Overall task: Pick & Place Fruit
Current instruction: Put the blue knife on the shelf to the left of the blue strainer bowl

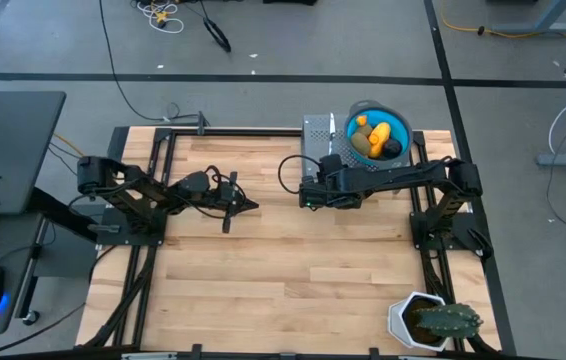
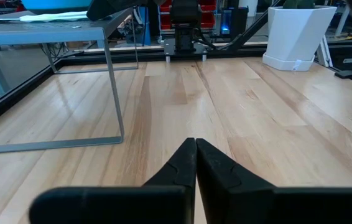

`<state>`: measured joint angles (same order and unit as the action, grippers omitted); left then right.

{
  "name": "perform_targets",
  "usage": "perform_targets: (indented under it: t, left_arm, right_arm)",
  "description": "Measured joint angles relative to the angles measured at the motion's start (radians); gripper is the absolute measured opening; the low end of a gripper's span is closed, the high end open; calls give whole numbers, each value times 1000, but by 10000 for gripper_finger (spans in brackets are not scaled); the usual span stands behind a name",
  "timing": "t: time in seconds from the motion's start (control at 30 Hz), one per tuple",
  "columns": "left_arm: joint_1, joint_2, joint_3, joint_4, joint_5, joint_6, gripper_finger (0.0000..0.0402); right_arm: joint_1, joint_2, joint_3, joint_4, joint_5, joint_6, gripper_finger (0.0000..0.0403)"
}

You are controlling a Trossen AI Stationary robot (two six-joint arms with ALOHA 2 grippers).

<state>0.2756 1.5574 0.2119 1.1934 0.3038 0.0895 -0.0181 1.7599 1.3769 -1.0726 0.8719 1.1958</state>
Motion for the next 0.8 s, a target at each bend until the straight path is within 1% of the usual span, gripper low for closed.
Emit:
perform_targets:
  t: [0.17, 0.47, 0.8]
  left_arm:
    - [0, 0, 0, 0, 0, -3, 7]
    - [0, 0, 0, 0, 0, -3, 23]
    - [0, 0, 0, 0, 0, -3, 8]
  right_arm:
    - [0, 0, 0, 0, 3, 1, 112]
    - [2, 0, 0, 13, 7, 0, 113]
    - [6, -1, 0, 28, 12, -19, 114]
